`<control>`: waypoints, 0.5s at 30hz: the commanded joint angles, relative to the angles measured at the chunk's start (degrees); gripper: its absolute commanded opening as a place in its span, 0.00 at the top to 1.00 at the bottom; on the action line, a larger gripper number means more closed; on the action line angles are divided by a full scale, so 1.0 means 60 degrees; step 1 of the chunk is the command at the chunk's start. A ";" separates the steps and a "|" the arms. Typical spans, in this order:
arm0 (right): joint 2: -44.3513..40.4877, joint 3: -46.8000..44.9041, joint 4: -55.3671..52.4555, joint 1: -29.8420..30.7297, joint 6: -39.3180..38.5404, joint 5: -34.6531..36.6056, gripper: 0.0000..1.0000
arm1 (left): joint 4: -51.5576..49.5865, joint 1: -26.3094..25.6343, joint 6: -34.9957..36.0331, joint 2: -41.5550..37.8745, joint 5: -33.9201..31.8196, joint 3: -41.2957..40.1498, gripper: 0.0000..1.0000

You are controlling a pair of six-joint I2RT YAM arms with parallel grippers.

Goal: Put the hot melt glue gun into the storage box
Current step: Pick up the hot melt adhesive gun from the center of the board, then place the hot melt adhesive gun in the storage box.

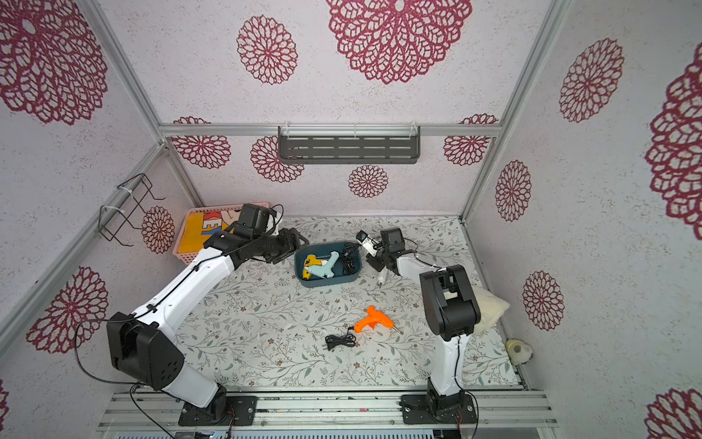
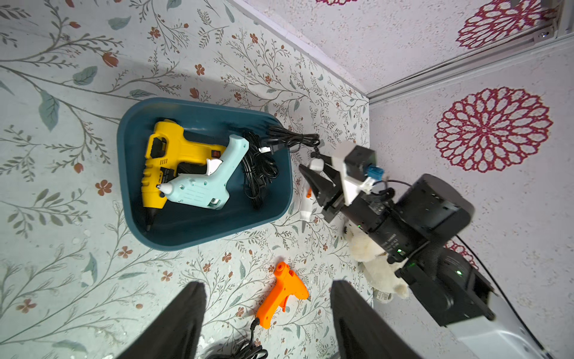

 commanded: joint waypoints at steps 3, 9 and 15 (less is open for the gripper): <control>-0.1361 0.1435 -0.1522 -0.0127 0.3859 0.1329 1.00 | -0.0113 0.0145 0.0186 -0.0154 0.0007 0.0231 0.30; -0.0038 0.5149 -0.5916 -0.0150 0.9051 0.0958 1.00 | -0.0070 0.0207 0.0142 -0.0297 -0.0277 0.0085 0.30; 0.1456 0.6973 -0.6993 0.0325 1.4289 -0.2141 1.00 | -0.0033 0.0350 -0.0004 -0.0701 -0.0732 -0.0292 0.30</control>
